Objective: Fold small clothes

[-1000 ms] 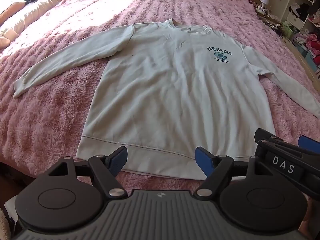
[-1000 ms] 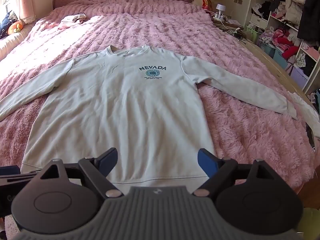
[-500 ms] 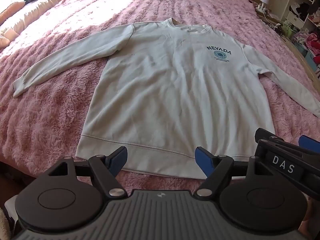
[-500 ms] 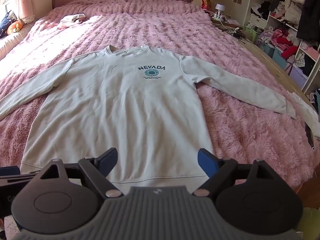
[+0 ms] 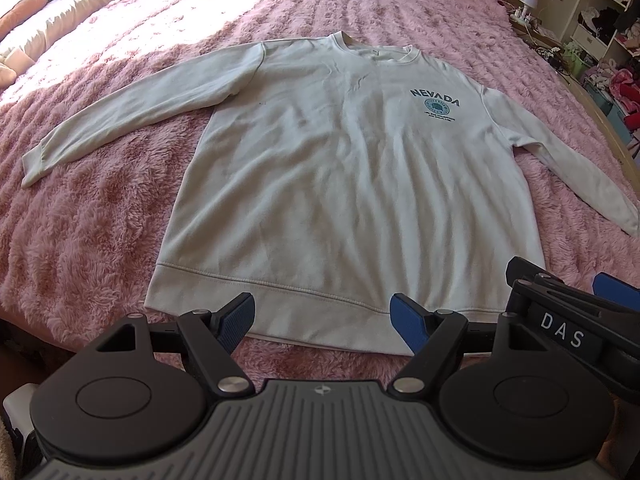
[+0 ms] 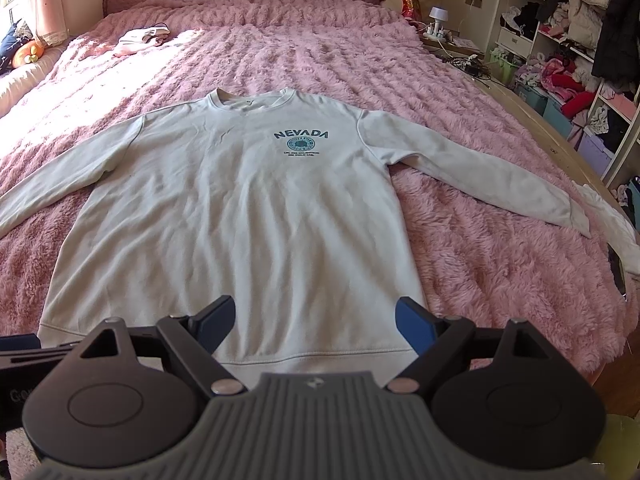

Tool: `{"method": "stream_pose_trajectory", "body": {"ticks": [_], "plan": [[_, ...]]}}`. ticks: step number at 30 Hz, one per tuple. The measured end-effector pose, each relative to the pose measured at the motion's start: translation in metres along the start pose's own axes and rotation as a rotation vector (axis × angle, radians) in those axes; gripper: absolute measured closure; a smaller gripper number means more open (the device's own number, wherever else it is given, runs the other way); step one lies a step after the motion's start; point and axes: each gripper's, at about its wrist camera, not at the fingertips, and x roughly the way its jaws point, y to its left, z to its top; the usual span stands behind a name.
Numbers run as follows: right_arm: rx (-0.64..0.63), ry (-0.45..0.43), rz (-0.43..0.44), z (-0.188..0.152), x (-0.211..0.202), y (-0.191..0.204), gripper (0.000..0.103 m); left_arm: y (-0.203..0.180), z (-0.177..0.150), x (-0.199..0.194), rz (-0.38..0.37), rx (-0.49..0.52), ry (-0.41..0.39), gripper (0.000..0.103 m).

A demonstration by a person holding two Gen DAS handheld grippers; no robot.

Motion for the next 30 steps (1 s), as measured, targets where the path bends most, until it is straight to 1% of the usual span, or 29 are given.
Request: {"method": "stream_pose_trajectory", "body": {"ticks": [30], "plan": [[0.003, 0.001, -0.010, 0.0011, -0.0001, -0.0018, 0.020, -0.0011, 0.0004, -0.0011, -0.004, -0.002, 0.010, 0.013]]}}
